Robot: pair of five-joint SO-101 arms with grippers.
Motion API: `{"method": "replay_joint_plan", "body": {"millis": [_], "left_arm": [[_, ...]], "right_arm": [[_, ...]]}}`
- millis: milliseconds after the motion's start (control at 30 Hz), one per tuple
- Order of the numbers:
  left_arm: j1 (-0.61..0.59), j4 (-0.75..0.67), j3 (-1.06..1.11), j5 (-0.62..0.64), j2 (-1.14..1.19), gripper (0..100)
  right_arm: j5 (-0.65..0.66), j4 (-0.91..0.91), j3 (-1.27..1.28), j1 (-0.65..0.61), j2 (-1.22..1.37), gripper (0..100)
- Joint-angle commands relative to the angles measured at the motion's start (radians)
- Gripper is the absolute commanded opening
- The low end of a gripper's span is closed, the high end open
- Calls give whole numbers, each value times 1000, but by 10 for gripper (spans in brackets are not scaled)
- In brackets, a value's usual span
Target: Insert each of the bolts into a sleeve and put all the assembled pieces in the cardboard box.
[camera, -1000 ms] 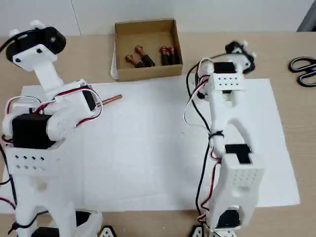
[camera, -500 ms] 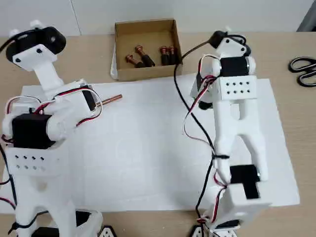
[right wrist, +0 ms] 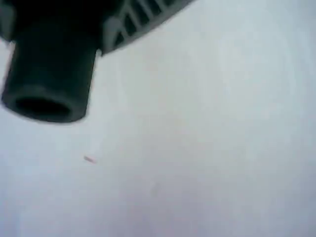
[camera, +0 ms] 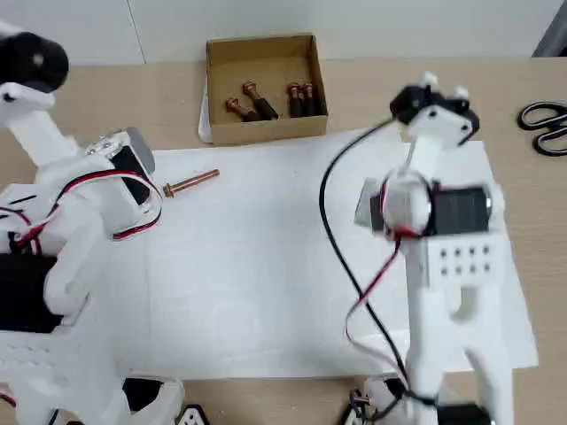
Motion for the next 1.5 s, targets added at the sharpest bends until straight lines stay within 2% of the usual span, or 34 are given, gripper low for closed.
{"method": "replay_joint_plan", "body": {"millis": [0,100,333,567,800,1000,1200,1467], "left_arm": [[-6,-31,-35,-2,2,25],[-21,-18,-15,3,87,28],[-64,69,-16,184,405,118],[-75,130,-15,221,660,6],[-160,121,-16,477,885,6],[-149,120,-16,657,925,6],[-124,114,-170,738,936,6],[-43,-34,-234,798,971,7]], "right_arm": [[12,-84,138,-7,-154,3],[14,-122,249,-4,-257,3],[14,-120,437,-2,-453,3],[14,-120,554,2,-601,3],[15,-117,562,150,-651,3],[12,-68,562,188,-656,4],[9,-56,562,189,-656,4],[-38,-56,562,189,-656,4]]}}
